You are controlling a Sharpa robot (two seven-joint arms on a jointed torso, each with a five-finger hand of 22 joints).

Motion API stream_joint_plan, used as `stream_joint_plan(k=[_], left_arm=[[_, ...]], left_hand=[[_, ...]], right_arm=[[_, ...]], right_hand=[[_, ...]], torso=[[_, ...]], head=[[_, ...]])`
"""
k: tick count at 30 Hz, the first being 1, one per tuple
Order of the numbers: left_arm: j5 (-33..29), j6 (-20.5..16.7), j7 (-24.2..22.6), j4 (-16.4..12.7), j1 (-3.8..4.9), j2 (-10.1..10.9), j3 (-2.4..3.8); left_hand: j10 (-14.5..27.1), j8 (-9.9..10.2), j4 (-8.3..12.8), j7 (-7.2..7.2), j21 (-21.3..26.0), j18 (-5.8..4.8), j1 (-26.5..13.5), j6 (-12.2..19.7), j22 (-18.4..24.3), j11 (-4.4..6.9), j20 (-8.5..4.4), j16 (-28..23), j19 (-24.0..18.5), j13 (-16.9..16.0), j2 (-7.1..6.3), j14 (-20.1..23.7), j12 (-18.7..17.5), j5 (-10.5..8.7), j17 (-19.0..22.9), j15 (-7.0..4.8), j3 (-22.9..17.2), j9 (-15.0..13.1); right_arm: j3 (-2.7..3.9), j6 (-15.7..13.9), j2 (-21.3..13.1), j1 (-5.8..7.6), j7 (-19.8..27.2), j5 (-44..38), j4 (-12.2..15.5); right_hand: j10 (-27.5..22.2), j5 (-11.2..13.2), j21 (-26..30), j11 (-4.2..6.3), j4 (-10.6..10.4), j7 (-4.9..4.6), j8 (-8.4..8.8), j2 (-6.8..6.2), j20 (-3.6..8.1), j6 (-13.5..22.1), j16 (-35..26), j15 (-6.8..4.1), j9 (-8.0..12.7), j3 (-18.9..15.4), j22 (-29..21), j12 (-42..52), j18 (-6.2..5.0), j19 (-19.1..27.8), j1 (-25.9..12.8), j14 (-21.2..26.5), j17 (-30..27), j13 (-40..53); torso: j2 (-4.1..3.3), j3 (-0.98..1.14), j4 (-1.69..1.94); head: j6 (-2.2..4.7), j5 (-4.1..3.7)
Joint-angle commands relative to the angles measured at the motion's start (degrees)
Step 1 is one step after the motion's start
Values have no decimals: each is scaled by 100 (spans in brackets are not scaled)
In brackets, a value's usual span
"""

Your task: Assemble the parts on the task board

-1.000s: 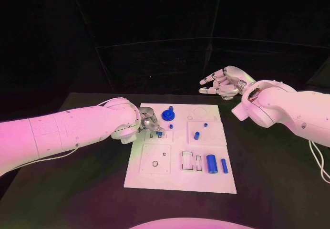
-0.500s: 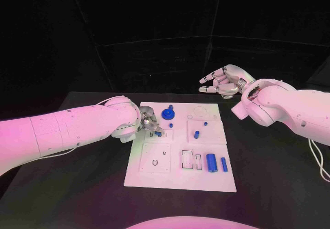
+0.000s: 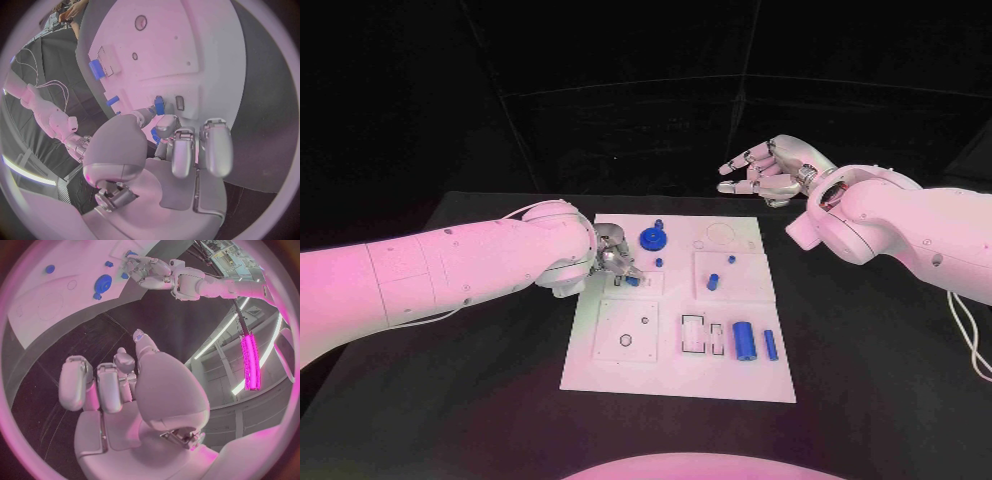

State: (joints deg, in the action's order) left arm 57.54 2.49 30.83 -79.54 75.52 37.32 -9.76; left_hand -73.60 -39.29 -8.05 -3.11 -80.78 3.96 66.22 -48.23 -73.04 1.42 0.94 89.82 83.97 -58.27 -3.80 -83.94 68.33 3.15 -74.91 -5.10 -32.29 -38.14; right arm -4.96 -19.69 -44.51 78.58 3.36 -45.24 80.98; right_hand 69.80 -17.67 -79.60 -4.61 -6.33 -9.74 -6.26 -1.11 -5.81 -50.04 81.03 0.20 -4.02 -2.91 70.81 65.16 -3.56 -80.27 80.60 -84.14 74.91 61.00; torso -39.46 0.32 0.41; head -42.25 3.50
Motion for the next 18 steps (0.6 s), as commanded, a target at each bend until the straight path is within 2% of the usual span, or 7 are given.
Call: stream_joint_plan(k=[1, 18], left_arm=[[87, 171, 74, 17, -2, -13, -4], [87, 313, 86, 67, -1, -91, -4]], left_hand=[[-10, -33, 774, 58, 13, -59, 62, -3, -8, 26, 15, 18, 55, -1, -8, -606, -16, 6, -1509, -7, -739, -11], [-17, -54, 797, 69, 18, -59, 22, -39, -5, 32, 11, 18, 55, 47, -94, -606, -44, 2, -1509, -10, -703, -23]], right_arm=[[3, 38, 6, 13, 28, -11, 2], [3, 26, 5, 12, 59, -10, 7]], right_hand=[[5, 14, -6, 21, 29, 12, -22, -11, -1, 42, 1, -40, 2, -6, -8, -8, -50, -51, 67, -325, 397, -5], [5, 14, -6, 21, 29, 12, -22, -11, -1, 42, 1, -40, 2, -6, -8, -8, -50, -51, 67, -325, 397, -5]], torso=[[0, 1, -1], [-1, 8, -1]], head=[[-10, 1], [-31, -15]])
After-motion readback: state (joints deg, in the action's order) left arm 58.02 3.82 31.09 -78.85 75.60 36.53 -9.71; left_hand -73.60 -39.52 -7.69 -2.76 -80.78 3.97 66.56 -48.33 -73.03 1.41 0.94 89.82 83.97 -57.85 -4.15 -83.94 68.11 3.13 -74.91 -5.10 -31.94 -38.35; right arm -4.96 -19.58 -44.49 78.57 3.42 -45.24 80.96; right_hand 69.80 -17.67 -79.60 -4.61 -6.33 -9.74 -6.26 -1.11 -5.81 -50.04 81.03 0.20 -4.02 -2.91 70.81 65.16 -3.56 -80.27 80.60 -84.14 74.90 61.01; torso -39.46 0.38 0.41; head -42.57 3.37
